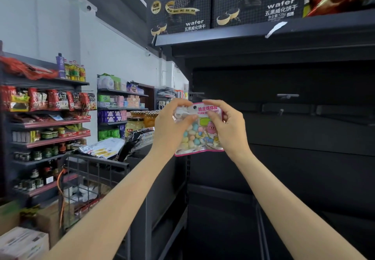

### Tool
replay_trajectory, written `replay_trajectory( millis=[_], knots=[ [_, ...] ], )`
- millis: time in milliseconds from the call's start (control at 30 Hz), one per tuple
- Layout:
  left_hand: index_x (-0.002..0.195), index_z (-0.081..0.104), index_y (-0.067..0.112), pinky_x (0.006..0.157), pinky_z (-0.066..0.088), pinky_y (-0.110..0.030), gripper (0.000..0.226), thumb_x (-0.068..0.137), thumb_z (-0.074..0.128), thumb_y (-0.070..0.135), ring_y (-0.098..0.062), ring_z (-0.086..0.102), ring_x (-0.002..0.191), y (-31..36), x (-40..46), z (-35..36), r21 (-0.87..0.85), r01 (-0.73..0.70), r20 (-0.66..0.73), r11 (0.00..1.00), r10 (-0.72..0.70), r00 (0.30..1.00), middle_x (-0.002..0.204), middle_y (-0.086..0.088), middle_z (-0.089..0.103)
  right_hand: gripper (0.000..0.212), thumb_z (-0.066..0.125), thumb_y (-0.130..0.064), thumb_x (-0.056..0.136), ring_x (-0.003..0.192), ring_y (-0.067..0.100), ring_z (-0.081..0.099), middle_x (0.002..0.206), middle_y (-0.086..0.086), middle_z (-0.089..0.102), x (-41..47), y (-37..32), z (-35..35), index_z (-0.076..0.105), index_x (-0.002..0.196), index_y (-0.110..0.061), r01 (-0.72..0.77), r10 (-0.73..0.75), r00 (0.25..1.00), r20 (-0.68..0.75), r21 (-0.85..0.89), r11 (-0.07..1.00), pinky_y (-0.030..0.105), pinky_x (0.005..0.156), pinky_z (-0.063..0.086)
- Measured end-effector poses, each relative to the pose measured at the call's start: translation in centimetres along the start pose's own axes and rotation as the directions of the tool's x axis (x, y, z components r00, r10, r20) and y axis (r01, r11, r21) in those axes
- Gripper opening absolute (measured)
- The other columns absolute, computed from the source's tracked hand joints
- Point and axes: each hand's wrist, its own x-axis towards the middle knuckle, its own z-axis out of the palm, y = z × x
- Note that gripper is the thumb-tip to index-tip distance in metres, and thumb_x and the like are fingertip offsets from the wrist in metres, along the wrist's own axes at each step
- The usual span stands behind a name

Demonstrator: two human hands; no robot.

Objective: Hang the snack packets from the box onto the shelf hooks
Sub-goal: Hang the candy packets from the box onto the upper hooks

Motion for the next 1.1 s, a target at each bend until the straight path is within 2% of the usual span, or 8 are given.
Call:
replay_trajectory(
  millis=[100,233,333,467,600,767,967,1100],
  knots=[
    [0.11,0.059,0.024,0.073,0.037,-0.002,0.032,0.081,0.071,0.025,-0.003,0.051,0.095,-0.3,0.4,0.5,0.066,0.026,-0.042,0.997,-0.024,0.999,0.106,0.008,0.058,0.026,0.051,-0.014,0.097,0.097,0.014,0.064,0.11,0.001,0.063,0.1,0.4,0.5,0.065,0.115,-0.026,-0.026,0.024,0.998,-0.056,-0.043,0.999,0.035,0.077,0.058],
    [0.114,0.058,0.027,0.085,0.037,-0.022,0.035,0.081,0.07,0.033,-0.006,0.048,0.099,-0.7,0.5,1.0,0.075,0.049,-0.027,0.996,-0.047,0.999,0.107,0.009,0.055,0.03,0.05,-0.01,0.097,0.087,0.004,0.059,0.105,-0.001,0.059,0.0,0.4,0.9,0.064,0.119,-0.023,-0.012,-0.002,0.992,-0.129,-0.111,0.994,0.012,0.072,0.051],
    [0.118,0.059,0.027,0.088,0.037,-0.023,0.037,0.083,0.068,0.032,-0.008,0.049,0.103,-0.8,0.6,1.3,0.078,0.051,-0.038,0.996,-0.048,0.998,0.113,0.004,0.056,0.031,0.05,-0.01,0.097,0.092,0.012,0.059,0.102,0.0,0.057,-0.1,0.5,1.0,0.063,0.122,-0.022,-0.025,0.005,0.985,-0.173,-0.117,0.993,0.019,0.077,0.053],
    [0.124,0.059,0.029,0.085,0.034,-0.017,0.042,0.083,0.067,0.033,-0.006,0.047,0.102,-1.1,0.7,1.8,0.081,0.078,-0.028,0.994,-0.076,0.997,0.119,0.0,0.054,0.032,0.049,-0.01,0.097,0.083,0.004,0.056,0.105,0.0,0.055,0.0,1.1,0.8,0.062,0.124,-0.021,-0.041,0.015,0.983,-0.182,-0.14,0.989,0.007,0.072,0.048],
    [0.129,0.054,0.031,0.09,0.031,-0.019,0.042,0.088,0.063,0.032,-0.013,0.044,0.116,-1.9,0.8,2.6,0.122,0.118,0.022,0.985,-0.121,0.992,0.129,-0.004,0.045,0.036,0.055,-0.011,0.094,0.087,0.007,0.055,0.111,-0.001,0.047,0.5,1.9,0.7,0.058,0.128,-0.021,-0.07,0.04,0.99,-0.136,-0.22,0.973,0.017,0.082,0.051],
    [0.138,0.044,0.029,0.1,0.034,-0.022,0.047,0.093,0.055,0.023,-0.02,0.041,0.124,-3.2,2.0,3.7,0.235,0.097,0.167,0.967,-0.139,0.976,0.137,-0.009,0.033,0.052,0.057,-0.002,0.09,0.084,-0.001,0.049,0.129,0.002,0.034,1.7,4.2,0.2,0.047,0.138,-0.021,-0.097,0.079,0.995,-0.063,-0.356,0.93,-0.007,0.068,0.035],
    [0.147,0.027,0.025,0.103,0.027,-0.024,0.064,0.091,0.056,0.016,-0.023,0.035,0.124,-4.7,4.0,5.8,0.354,0.121,0.386,0.928,-0.263,0.884,0.145,-0.009,0.028,0.061,0.052,-0.008,0.093,0.112,0.017,0.048,0.142,0.003,0.02,3.4,7.5,-0.1,0.031,0.147,-0.029,-0.127,0.154,0.988,0.003,-0.551,0.825,0.023,0.078,0.045],
    [0.145,0.026,0.022,0.105,0.021,-0.027,0.061,0.091,0.056,0.022,-0.029,0.022,0.135,-5.2,5.0,7.3,0.422,0.118,0.446,0.899,-0.318,0.837,0.144,-0.005,0.038,0.067,0.048,-0.005,0.094,0.111,0.014,0.041,0.148,0.005,0.015,4.6,8.3,-0.4,0.021,0.15,-0.028,-0.159,0.227,0.973,0.03,-0.623,0.766,0.024,0.083,0.042]
  ],
)
